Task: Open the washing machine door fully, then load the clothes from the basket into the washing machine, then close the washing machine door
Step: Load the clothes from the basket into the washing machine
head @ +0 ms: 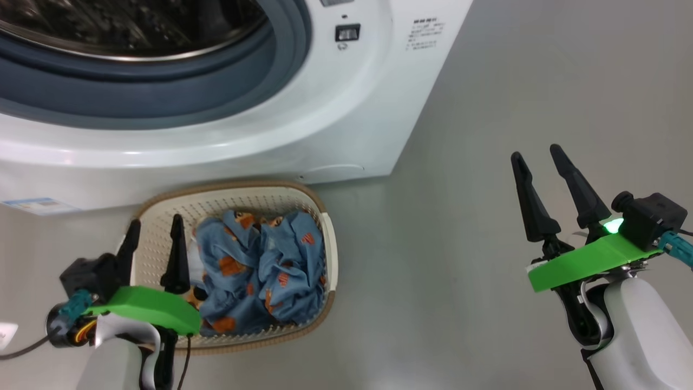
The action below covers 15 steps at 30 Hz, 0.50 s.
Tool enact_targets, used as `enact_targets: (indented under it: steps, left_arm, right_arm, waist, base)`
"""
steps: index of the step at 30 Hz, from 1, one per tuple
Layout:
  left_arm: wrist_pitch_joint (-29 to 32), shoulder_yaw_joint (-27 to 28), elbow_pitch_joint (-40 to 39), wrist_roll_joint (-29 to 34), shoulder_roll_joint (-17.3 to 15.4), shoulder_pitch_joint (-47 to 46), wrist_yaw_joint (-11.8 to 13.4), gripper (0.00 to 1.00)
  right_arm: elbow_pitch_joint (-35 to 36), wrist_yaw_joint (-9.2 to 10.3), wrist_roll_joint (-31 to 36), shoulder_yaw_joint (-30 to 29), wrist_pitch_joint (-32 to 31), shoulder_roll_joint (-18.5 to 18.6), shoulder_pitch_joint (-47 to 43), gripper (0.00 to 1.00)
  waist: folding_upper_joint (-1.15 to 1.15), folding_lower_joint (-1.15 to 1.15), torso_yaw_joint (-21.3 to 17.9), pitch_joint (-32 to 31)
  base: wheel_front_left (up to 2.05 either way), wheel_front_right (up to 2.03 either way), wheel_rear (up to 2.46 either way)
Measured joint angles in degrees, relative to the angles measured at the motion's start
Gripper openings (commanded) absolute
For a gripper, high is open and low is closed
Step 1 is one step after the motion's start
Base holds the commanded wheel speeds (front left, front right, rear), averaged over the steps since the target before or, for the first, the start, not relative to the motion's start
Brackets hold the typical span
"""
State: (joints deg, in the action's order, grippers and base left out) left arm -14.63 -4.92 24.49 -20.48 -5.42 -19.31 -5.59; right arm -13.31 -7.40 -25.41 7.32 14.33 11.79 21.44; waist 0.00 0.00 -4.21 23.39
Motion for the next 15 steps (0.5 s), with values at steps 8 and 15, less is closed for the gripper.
enact_targets:
  steps: [8,15]
  left_arm:
    - [0.02,-4.05,9.98,-0.71,-1.48,-5.27,-1.42,1.00]
    - [2.87,-12.50,18.90,-2.98,-3.07,-11.31,-1.76,1.00]
  right_arm:
    - [0.79,0.00,0.08,-0.30,0.00,-0.85,2.08,1.00]
    - [1.53,0.00,0.08,-0.24,0.00,-1.70,4.02,1.00]
  waist:
    - [0.00,0.00,-1.91,5.03]
    - [0.00,0.00,-3.81,9.39]
  base:
    - [0.00,0.00,0.00]
    - [0.00,0.00,0.00]
